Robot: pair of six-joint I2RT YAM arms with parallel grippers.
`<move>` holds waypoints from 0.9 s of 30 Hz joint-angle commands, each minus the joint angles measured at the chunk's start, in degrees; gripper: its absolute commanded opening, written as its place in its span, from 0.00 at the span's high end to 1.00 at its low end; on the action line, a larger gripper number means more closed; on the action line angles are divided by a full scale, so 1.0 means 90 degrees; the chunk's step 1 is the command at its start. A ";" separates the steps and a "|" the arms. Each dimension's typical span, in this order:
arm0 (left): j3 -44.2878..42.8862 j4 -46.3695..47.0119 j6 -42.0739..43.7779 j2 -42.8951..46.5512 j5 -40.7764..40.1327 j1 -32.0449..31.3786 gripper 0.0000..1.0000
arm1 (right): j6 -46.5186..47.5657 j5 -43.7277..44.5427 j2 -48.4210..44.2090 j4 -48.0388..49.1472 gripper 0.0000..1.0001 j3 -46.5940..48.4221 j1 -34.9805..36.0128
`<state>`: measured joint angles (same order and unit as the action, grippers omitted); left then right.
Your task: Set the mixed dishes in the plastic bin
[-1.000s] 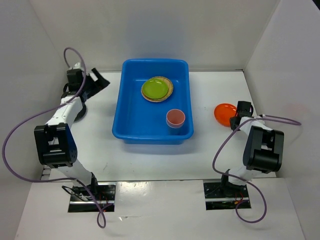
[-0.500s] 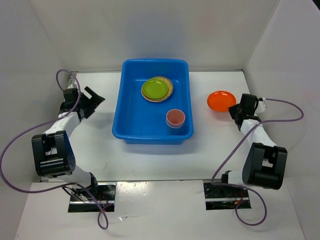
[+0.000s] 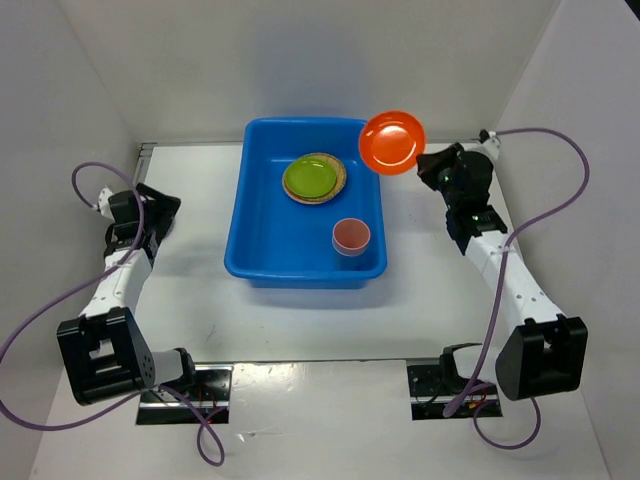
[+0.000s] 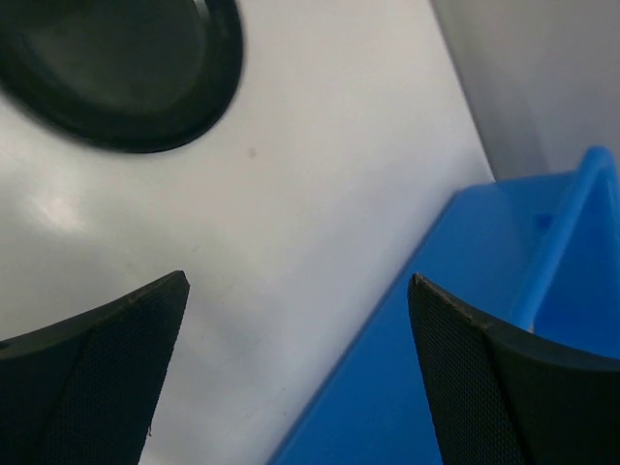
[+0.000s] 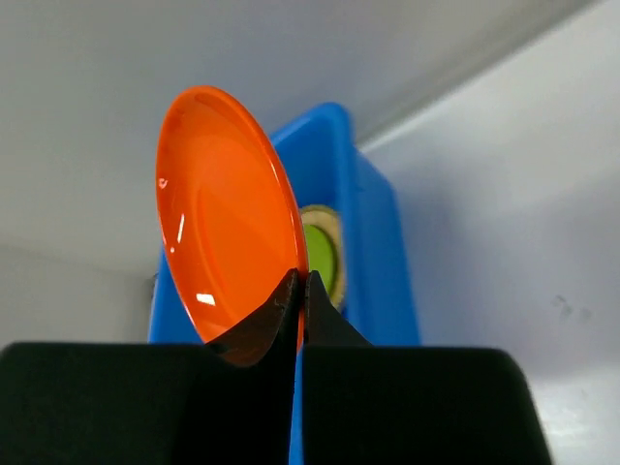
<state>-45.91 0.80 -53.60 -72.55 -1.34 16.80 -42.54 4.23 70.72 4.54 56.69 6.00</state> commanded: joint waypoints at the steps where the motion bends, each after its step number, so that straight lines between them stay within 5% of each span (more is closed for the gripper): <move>1: 0.0286 -0.0137 -0.0498 0.0103 -0.0640 0.0135 0.00 | 0.0683 -0.0215 0.0411 0.0805 1.00 0.0964 0.0290; 11: 0.0521 -0.0079 -0.0655 0.0239 -0.1042 0.0194 0.00 | 0.1290 -0.1611 0.2931 0.0337 1.00 0.2860 0.0710; 27: 0.0716 -0.0147 -0.0909 0.0123 -0.1384 0.0253 0.00 | 0.1856 -0.1544 0.5950 -0.1401 1.00 0.5829 0.1482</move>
<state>-40.07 -1.34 -59.94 -72.12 -11.90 18.44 -28.18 -9.28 122.61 -6.00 102.48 18.59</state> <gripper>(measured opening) 1.001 0.009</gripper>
